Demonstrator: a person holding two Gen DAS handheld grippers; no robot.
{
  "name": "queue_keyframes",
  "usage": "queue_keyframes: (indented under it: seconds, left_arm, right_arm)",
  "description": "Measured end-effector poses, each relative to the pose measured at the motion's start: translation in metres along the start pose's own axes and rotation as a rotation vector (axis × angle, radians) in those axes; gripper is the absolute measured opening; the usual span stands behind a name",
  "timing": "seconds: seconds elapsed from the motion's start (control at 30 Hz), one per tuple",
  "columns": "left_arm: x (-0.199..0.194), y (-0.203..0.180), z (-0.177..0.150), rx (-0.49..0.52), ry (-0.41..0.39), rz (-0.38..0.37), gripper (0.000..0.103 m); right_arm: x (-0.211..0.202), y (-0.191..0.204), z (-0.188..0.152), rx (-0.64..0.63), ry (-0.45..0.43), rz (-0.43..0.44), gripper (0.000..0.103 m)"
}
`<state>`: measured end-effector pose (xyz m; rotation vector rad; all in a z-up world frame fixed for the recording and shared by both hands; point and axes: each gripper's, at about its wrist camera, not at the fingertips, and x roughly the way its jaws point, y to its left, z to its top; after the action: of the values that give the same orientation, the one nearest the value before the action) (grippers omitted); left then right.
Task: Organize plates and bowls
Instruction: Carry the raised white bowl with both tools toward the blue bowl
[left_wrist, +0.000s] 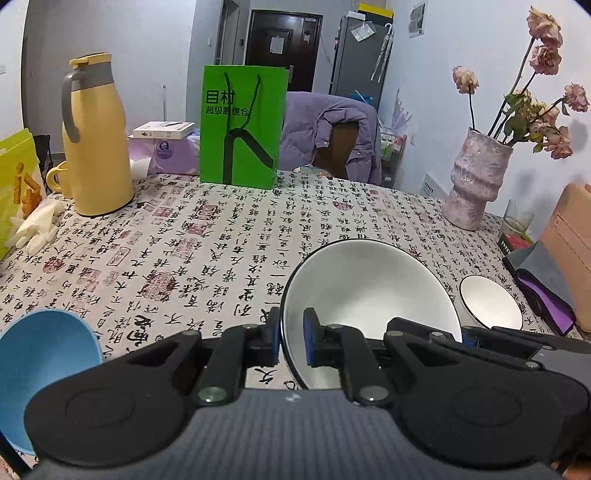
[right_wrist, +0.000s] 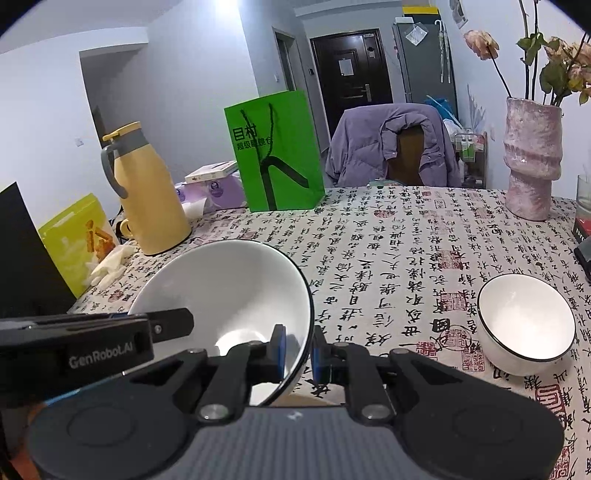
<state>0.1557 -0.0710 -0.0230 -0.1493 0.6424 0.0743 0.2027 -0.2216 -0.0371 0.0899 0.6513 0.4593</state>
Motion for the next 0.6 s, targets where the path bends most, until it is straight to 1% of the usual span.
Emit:
queue_keyframes:
  seconds: [0.6]
  left_arm:
    - [-0.025,0.020,-0.004,-0.019,-0.031,0.002,0.012]
  right_arm:
    - [-0.013,0.025,-0.001,-0.018,-0.020,0.011,0.014]
